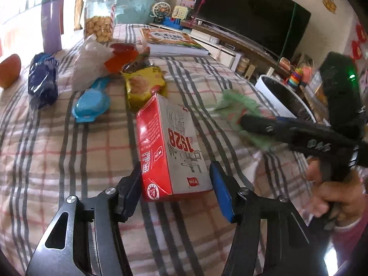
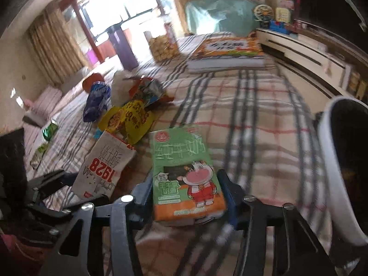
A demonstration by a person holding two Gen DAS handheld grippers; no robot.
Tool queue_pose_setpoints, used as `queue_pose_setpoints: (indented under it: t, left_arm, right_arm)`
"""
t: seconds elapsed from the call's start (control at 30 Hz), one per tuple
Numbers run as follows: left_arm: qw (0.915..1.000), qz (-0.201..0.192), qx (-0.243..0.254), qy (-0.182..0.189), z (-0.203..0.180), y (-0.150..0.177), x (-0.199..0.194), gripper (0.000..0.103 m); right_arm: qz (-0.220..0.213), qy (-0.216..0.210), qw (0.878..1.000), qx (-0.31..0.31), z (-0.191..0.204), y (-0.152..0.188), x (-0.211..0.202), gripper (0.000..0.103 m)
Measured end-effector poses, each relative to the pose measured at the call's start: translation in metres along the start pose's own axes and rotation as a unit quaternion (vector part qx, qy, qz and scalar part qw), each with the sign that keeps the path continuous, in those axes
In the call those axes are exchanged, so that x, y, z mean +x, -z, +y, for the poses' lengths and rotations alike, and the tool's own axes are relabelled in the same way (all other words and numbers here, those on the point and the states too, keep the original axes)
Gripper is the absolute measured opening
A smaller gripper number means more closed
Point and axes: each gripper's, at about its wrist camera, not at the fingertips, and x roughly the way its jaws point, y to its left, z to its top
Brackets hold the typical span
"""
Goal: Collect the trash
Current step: 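Grasp the red carton with left tool while right tool grasps green milk carton, then carry both cartons over the bin and open both tools to drop them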
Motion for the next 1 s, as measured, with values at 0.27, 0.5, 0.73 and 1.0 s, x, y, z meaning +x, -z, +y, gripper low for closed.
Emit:
queue_pose_setpoints:
  t: [0.27, 0.5, 0.73, 1.0]
  left_arm:
    - [0.9997, -0.016, 0.013, 0.015, -0.018, -0.003, -0.008, 0.056]
    - [0.9985, -0.012, 0.046, 0.028, -0.045, -0.010, -0.003, 0.030]
    - [0.9977, -0.019, 0.053, 0.038, -0.055, -0.008, -0.002, 0.030]
    - [0.9951, -0.033, 0.076, 0.054, -0.079, -0.013, -0.005, 0.030]
  right_arm:
    - [-0.031, 0.013, 0.998, 0.050, -0.025, 0.019, -0.036, 0.051]
    - [-0.042, 0.013, 0.995, 0.088, -0.042, 0.034, -0.055, 0.051]
    - [-0.058, 0.025, 0.992, 0.108, -0.054, 0.043, -0.072, 0.051]
    - [-0.081, 0.034, 0.989, 0.121, -0.067, 0.045, -0.094, 0.051]
